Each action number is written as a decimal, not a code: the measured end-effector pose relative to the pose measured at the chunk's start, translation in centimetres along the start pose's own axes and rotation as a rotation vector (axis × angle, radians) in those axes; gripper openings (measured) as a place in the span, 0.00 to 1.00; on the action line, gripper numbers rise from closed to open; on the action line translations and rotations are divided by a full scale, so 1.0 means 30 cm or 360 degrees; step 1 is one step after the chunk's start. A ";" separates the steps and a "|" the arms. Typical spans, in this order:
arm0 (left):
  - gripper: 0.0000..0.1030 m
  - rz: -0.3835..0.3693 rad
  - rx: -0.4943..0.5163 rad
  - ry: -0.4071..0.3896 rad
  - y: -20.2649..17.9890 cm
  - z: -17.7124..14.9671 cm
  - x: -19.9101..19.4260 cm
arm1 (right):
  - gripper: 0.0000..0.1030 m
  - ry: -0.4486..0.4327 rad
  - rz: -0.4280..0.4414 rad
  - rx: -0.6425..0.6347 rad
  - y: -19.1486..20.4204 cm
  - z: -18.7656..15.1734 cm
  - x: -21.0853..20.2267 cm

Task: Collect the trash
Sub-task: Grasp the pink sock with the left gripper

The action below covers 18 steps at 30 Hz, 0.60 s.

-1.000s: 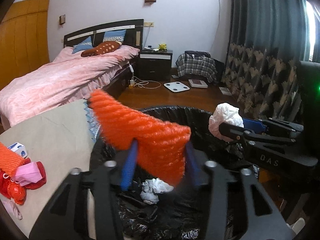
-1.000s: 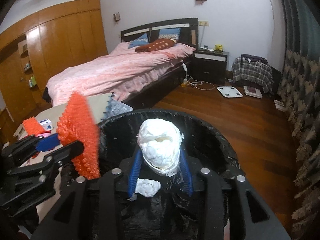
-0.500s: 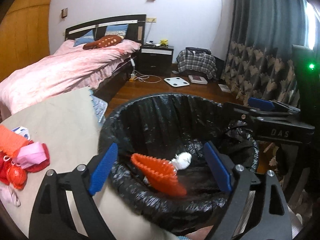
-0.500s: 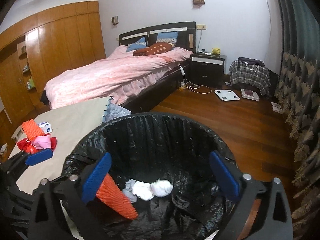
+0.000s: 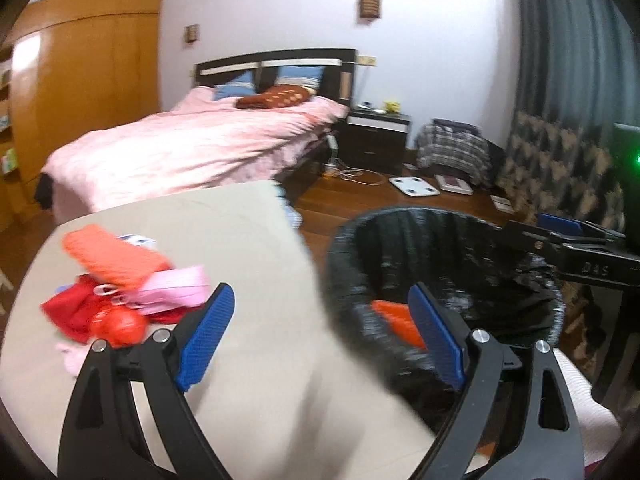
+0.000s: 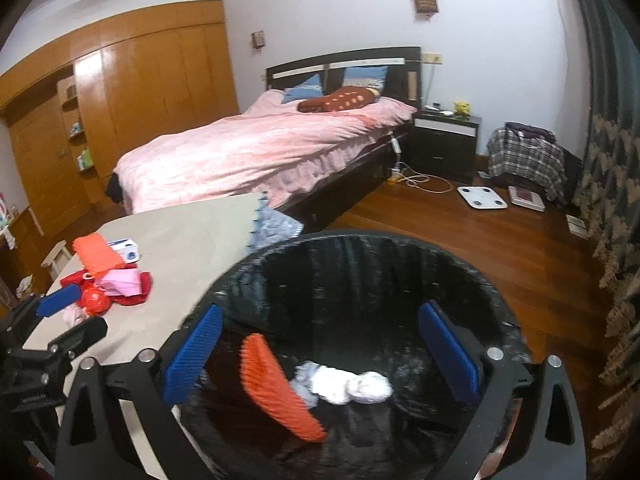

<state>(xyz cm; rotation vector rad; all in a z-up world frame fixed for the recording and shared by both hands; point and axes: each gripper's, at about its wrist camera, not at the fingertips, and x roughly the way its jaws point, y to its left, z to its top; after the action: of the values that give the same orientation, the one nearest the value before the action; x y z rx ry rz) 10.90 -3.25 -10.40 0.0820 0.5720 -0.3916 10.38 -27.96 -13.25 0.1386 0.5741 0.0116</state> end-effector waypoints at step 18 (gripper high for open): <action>0.84 0.0585 -0.0287 0.0059 0.510 -0.126 -0.087 | 0.94 -0.0008 0.0374 -0.0259 0.515 0.018 0.192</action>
<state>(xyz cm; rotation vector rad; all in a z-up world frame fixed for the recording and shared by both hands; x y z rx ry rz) 12.82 12.43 -12.66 0.0203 0.6125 0.0195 15.93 -12.42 -13.85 0.0473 0.5473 0.2855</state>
